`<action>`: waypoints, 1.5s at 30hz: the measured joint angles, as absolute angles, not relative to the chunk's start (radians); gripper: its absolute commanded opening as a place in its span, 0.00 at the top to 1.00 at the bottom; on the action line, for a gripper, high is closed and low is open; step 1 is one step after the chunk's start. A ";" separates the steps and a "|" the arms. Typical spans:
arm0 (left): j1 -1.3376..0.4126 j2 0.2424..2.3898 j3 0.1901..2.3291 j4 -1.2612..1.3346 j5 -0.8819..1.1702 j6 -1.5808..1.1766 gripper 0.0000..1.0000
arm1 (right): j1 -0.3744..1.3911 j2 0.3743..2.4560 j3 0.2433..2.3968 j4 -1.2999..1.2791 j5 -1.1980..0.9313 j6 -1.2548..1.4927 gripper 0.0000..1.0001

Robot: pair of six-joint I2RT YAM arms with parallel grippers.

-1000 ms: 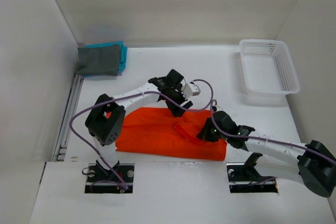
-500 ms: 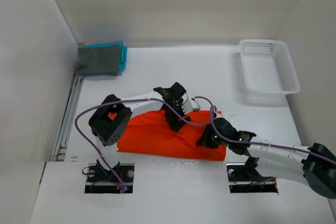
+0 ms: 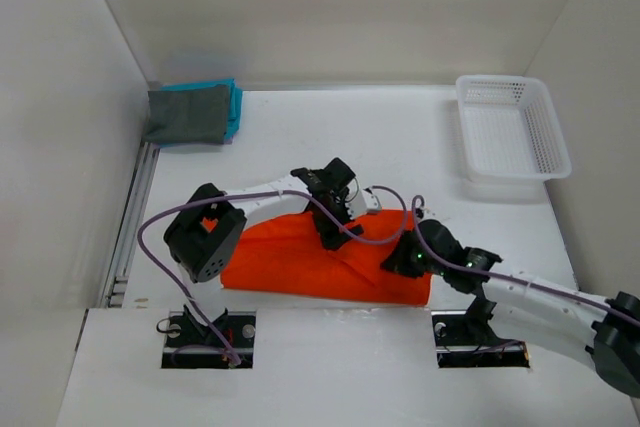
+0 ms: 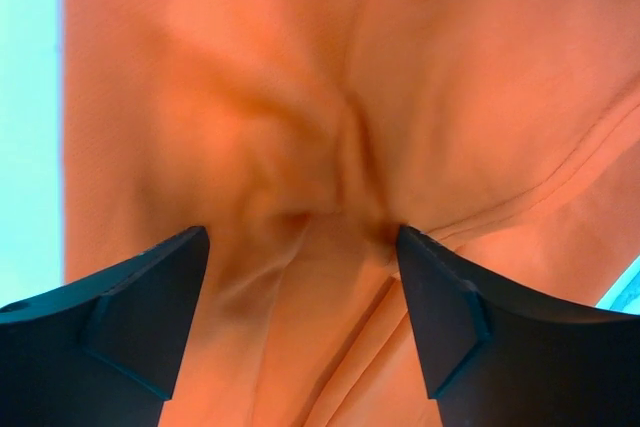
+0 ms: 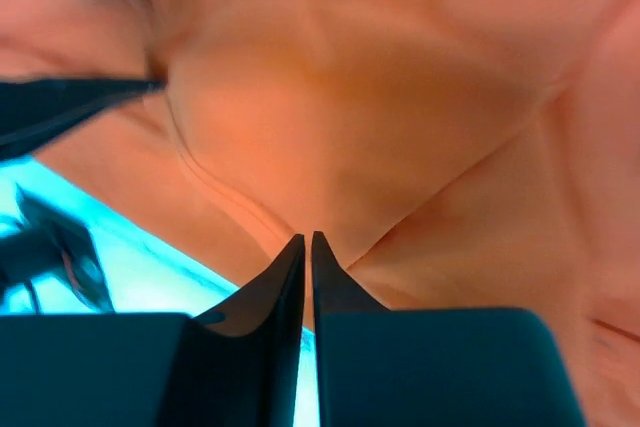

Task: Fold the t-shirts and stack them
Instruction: Fold the other side of the tshirt into a rectangle

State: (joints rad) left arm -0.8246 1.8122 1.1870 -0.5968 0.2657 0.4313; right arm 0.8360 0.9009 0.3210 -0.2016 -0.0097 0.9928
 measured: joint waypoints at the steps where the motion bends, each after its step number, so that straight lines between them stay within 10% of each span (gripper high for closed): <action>1: -0.813 1.802 1.193 -0.608 0.264 0.431 0.18 | 0.814 0.871 0.337 -0.238 0.001 0.987 0.85; 9: -0.725 1.673 1.337 -0.691 0.299 0.430 0.06 | 0.455 0.856 0.550 -0.431 0.068 0.854 0.40; 21: -0.165 1.658 1.196 -0.686 0.140 0.490 0.13 | 0.226 1.266 0.651 -0.434 -0.014 0.630 0.34; 29: 0.075 1.712 1.127 -0.656 0.046 0.514 0.14 | 0.263 1.425 0.721 -0.411 -0.068 0.606 0.52; 35: 0.081 1.740 1.082 -0.637 0.041 0.517 0.14 | 0.263 1.494 0.770 -0.440 -0.089 0.596 0.95; 45: 0.185 1.738 1.081 -0.638 0.042 0.500 0.12 | 0.263 1.769 1.129 -0.568 -0.114 0.525 0.99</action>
State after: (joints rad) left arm 0.1848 1.7382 1.0813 -0.6380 0.0418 0.4999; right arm 0.2634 1.7691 1.1290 -0.5682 -0.1139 0.5247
